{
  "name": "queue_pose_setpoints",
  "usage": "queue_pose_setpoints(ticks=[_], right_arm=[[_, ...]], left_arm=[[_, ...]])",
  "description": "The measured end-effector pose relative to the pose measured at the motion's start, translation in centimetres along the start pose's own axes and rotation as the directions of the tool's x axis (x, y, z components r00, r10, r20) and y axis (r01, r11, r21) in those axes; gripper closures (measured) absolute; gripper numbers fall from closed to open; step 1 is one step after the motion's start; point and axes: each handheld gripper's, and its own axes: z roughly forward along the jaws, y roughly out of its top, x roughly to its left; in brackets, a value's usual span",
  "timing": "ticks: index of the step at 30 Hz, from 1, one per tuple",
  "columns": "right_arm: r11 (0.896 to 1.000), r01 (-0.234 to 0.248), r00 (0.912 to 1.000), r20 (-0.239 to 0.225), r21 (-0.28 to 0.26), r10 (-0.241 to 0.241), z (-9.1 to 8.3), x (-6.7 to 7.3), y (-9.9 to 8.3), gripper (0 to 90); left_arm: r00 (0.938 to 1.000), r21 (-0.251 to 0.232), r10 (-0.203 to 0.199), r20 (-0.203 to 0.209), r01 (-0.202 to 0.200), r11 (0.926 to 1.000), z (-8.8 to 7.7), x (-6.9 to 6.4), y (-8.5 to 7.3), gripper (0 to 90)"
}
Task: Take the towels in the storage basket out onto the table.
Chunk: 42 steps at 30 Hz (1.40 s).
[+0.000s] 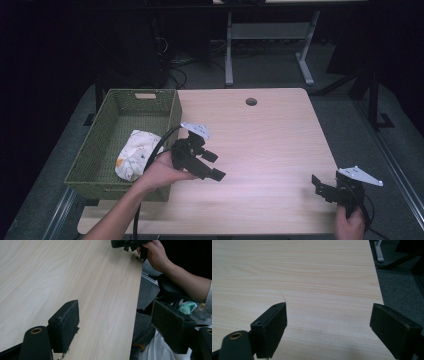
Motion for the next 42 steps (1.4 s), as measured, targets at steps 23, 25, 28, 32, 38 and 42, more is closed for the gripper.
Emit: queue_pose_setpoints(ticks=[23, 25, 28, 32, 38, 42], right_arm=[[1.000, 0.002, 1.0000, -0.005, 0.001, -0.002, -0.1, 0.0, 0.1, 13.9], [1.000, 0.004, 1.0000, -0.004, 0.001, -0.004, -0.1, 0.0, 0.1, 13.9], [1.000, 0.003, 1.0000, -0.002, 0.001, -0.003, -0.1, 0.0, 0.1, 13.9], [1.000, 0.002, 1.0000, -0.003, 0.003, -0.002, 0.0, 0.0, 0.1, 13.9], [1.000, 0.003, 1.0000, -0.001, 0.003, -0.003, -0.1, 0.0, 0.1, 13.9], [1.000, 0.002, 1.0000, -0.004, 0.005, -0.002, 0.0, 0.0, 0.1, 13.9]], left_arm=[[0.9904, -0.041, -0.128, -0.052, 0.126, 0.9912, -6.8, 4.1, -2.1, 22.0], [0.9872, -0.047, -0.145, -0.068, 0.142, 0.9888, -7.4, 4.4, -2.6, 22.0], [0.9837, -0.056, -0.162, -0.078, 0.158, 0.9859, -8.0, 4.8, -3.0, 22.0], [0.9744, -0.082, -0.203, -0.098, 0.195, 0.9774, -9.5, 5.6, -3.8, 21.9], [0.9630, -0.103, -0.242, -0.118, 0.231, 0.9675, -10.9, 6.5, -4.8, 21.9], [0.9478, -0.112, -0.281, -0.151, 0.266, 0.9575, -12.0, 7.3, -5.8, 21.9]])
